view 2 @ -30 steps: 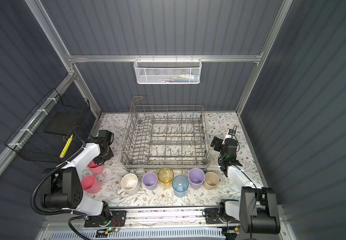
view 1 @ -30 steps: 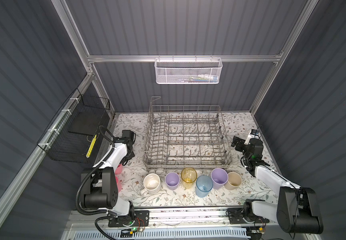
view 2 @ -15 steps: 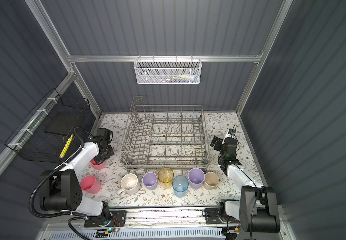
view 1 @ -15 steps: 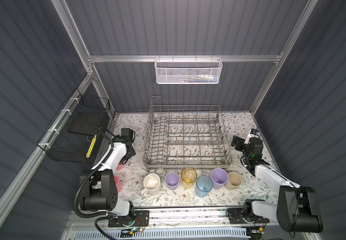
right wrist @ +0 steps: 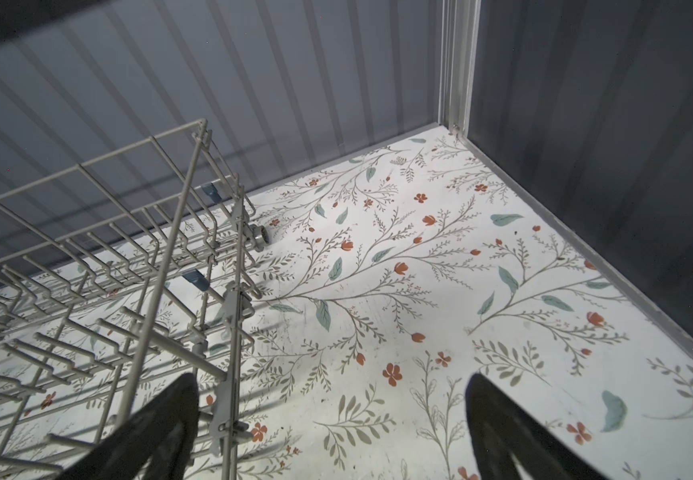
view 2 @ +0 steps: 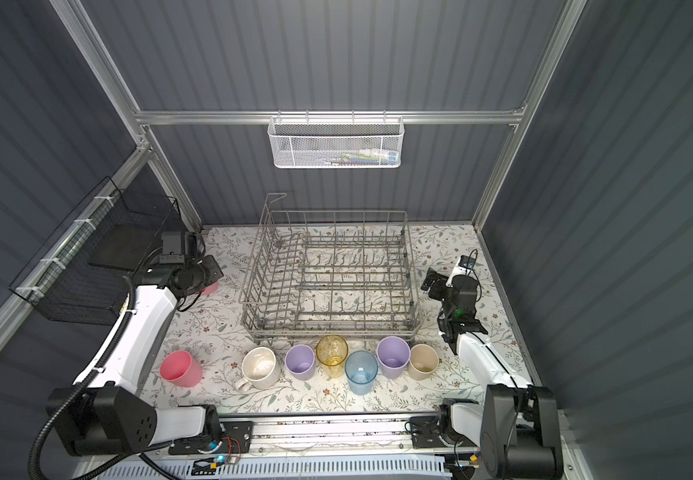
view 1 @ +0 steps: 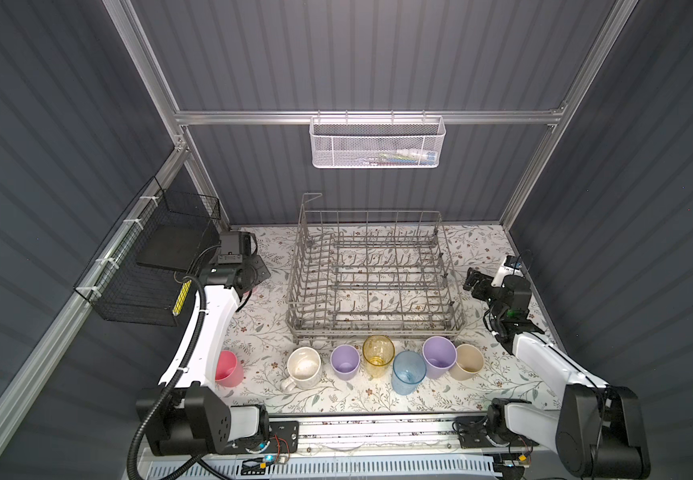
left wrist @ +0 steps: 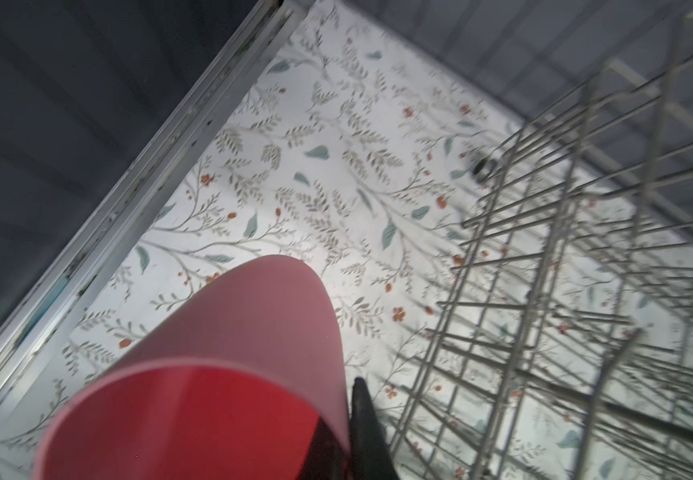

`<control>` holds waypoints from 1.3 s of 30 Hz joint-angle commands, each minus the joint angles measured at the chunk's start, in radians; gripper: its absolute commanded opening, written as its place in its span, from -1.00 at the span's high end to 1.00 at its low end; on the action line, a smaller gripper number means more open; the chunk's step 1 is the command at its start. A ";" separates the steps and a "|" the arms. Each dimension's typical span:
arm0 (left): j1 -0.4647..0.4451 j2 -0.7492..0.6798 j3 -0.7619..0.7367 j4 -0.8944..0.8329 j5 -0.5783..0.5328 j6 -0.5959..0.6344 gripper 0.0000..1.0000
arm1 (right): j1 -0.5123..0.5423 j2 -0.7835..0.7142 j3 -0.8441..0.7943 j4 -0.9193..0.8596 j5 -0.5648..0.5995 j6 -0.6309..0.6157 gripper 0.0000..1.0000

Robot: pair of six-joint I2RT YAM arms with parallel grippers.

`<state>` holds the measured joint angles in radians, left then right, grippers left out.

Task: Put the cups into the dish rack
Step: 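Lift the pink cup with the left gripper while the right gripper rises toward it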

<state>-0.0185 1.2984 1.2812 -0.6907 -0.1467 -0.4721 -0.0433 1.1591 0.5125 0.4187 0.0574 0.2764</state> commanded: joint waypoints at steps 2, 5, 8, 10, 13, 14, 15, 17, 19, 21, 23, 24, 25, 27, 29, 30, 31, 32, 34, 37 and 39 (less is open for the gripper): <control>0.008 -0.080 0.071 0.136 0.091 -0.008 1.00 | -0.004 -0.022 0.016 0.001 -0.023 0.021 -0.98; 0.008 -0.094 0.101 0.206 0.160 -0.014 1.00 | -0.004 -0.022 0.023 -0.005 -0.039 0.029 -0.98; 0.008 -0.097 0.119 0.280 0.249 -0.026 1.00 | -0.004 -0.030 0.030 -0.013 -0.055 0.039 -0.98; 0.008 -0.102 0.117 0.338 0.305 -0.038 1.00 | -0.004 -0.033 0.036 -0.023 -0.061 0.047 -0.98; 0.008 -0.107 0.107 0.434 0.398 -0.065 1.00 | -0.004 -0.070 0.054 -0.055 -0.086 0.058 -0.98; 0.006 -0.107 0.106 0.463 0.433 -0.073 1.00 | -0.004 -0.084 0.064 -0.067 -0.099 0.063 -0.98; 0.005 -0.105 0.105 0.496 0.467 -0.082 1.00 | -0.004 -0.097 0.070 -0.079 -0.109 0.071 -0.98; 0.001 -0.102 0.094 0.570 0.575 -0.106 1.00 | -0.004 -0.131 0.092 -0.109 -0.137 0.086 -0.98; -0.011 -0.102 0.072 0.657 0.642 -0.137 1.00 | -0.004 -0.170 0.117 -0.144 -0.173 0.097 -0.98; -0.030 -0.098 0.052 0.742 0.700 -0.166 1.00 | -0.004 -0.209 0.146 -0.177 -0.224 0.107 -0.98; -0.065 -0.082 0.046 0.796 0.751 -0.174 1.00 | -0.004 -0.250 0.178 -0.194 -0.301 0.124 -0.98; -0.089 -0.071 0.047 0.817 0.772 -0.171 1.00 | -0.004 -0.259 0.192 -0.198 -0.337 0.136 -0.98; -0.111 -0.060 0.046 0.835 0.788 -0.167 1.00 | -0.004 -0.263 0.210 -0.203 -0.378 0.146 -0.98; -0.171 -0.023 0.048 0.869 0.826 -0.161 1.00 | -0.003 -0.245 0.264 -0.213 -0.520 0.195 -0.98; -0.209 0.019 0.041 0.938 0.891 -0.190 1.00 | -0.002 -0.199 0.319 -0.209 -0.659 0.259 -0.98; -0.221 0.040 0.029 0.994 0.929 -0.219 1.00 | 0.000 -0.170 0.347 -0.204 -0.722 0.291 -0.98; -0.234 0.065 0.013 1.074 0.969 -0.263 1.00 | 0.003 -0.136 0.371 -0.182 -0.802 0.334 -0.98; -0.245 0.090 0.001 1.149 1.003 -0.303 1.00 | 0.008 -0.103 0.382 -0.134 -0.867 0.389 -0.98; -0.268 0.128 -0.013 1.240 1.059 -0.345 1.00 | 0.012 -0.049 0.379 0.013 -0.964 0.518 -0.98; -0.316 0.163 -0.016 1.263 1.094 -0.322 1.00 | 0.024 0.065 0.356 0.285 -1.058 0.733 -0.98; -0.351 0.178 -0.010 1.251 1.113 -0.292 1.00 | 0.039 0.124 0.347 0.446 -1.090 0.849 -0.98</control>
<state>-0.3267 1.4788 1.2602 0.4500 0.8673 -0.7635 -0.0204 1.2282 0.8768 0.5598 -0.8688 0.8646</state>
